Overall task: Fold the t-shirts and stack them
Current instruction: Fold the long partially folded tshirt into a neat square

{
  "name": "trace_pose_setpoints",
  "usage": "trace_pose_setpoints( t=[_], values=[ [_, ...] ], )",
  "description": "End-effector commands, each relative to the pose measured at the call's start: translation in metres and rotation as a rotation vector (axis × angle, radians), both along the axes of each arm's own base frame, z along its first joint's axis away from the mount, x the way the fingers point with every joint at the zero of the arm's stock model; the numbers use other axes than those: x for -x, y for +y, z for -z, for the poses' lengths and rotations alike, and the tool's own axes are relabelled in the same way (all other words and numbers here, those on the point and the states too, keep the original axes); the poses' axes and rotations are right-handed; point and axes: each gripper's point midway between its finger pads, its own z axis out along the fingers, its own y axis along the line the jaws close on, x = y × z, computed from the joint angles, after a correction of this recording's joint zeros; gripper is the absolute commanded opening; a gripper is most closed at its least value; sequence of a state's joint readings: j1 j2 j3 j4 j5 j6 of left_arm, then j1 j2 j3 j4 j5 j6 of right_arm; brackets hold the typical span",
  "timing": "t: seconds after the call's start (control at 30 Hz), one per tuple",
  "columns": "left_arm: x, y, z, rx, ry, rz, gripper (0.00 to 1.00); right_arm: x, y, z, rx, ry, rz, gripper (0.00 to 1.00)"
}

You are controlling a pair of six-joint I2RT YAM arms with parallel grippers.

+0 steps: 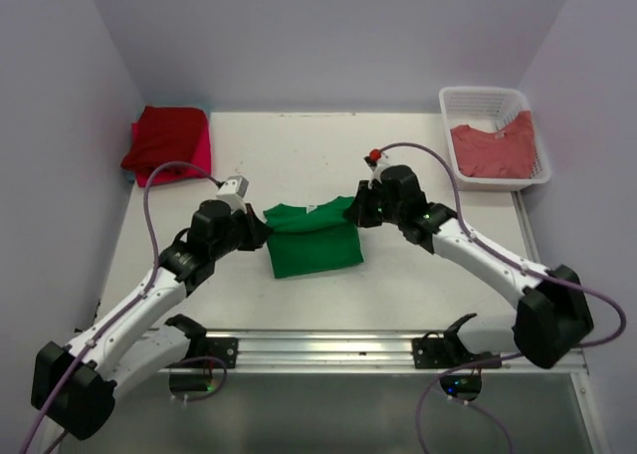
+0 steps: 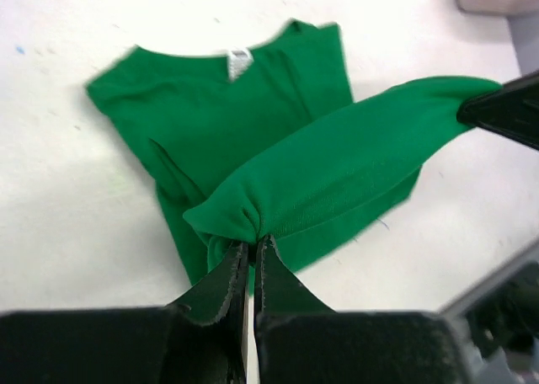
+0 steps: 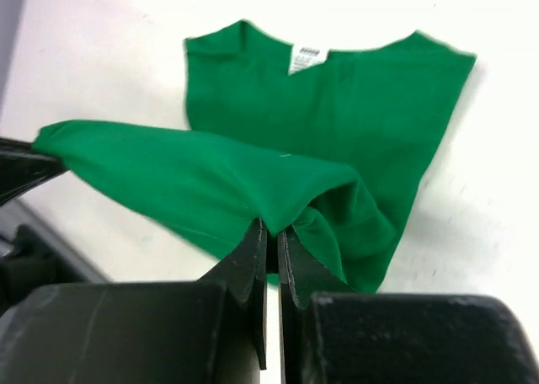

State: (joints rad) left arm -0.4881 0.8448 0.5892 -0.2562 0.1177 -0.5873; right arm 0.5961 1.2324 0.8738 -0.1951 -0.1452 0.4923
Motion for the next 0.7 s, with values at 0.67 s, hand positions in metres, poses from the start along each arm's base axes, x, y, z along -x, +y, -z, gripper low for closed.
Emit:
trace_pose_setpoints(
  t=[0.67],
  values=[
    [-0.263, 0.030, 0.031, 0.157, -0.164, -0.175, 0.00, -0.254, 0.011, 0.033, 0.289, -0.165, 0.436, 0.00]
  ],
)
